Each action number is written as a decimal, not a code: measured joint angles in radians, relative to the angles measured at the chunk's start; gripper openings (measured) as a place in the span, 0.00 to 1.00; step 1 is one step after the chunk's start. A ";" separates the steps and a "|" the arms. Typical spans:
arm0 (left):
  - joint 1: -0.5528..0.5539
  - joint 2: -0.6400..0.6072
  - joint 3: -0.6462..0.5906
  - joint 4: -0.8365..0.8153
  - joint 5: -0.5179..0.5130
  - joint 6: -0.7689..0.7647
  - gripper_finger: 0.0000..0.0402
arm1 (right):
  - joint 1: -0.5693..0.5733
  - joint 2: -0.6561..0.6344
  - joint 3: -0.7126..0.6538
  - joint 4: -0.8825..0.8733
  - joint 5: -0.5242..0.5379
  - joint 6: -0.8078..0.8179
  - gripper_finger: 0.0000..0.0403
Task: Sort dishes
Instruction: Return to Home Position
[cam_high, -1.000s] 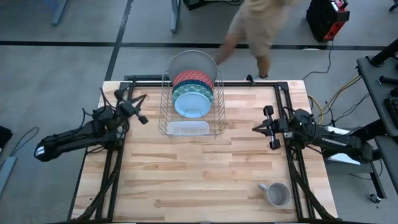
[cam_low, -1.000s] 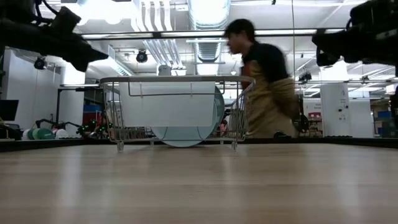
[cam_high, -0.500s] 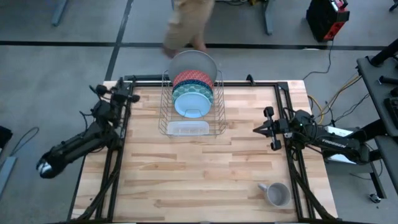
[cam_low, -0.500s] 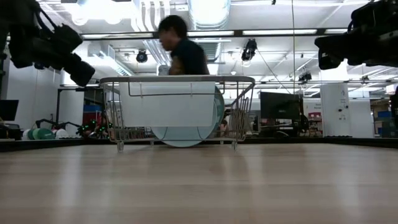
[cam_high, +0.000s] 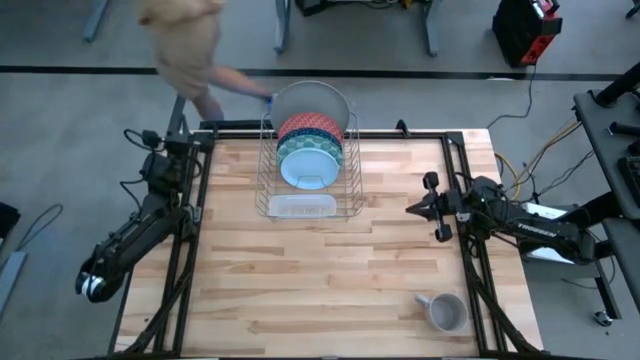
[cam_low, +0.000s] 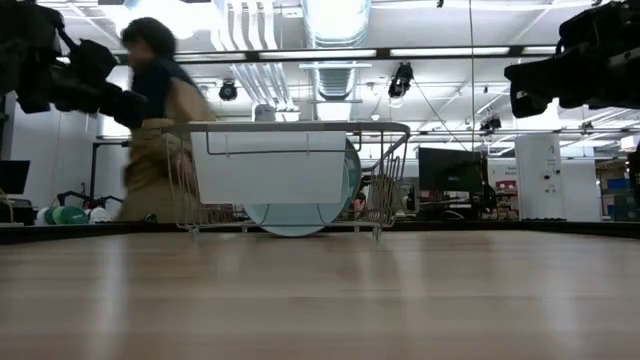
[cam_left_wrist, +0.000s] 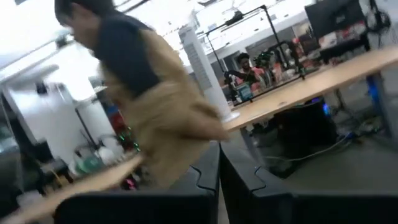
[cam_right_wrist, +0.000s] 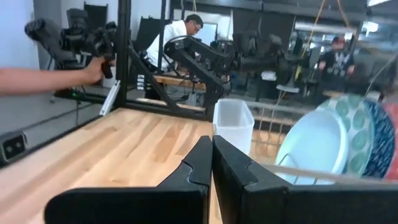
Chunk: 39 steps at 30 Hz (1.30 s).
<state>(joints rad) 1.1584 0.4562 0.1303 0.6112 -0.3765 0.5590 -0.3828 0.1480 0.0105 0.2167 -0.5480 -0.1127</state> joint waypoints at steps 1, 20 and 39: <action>0.000 0.002 0.000 0.001 -0.006 -0.037 0.00 | 0.000 0.002 0.000 -0.004 0.000 0.024 0.01; 0.000 0.002 -0.002 -0.007 -0.042 -0.124 0.00 | 0.000 0.012 0.000 -0.003 0.000 0.111 0.02; 0.000 0.002 -0.002 -0.007 -0.042 -0.123 0.00 | 0.000 0.012 0.000 -0.003 -0.001 0.111 0.02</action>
<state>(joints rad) 1.1584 0.4587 0.1287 0.6043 -0.4187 0.4358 -0.3828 0.1604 0.0101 0.2136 -0.5488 -0.0017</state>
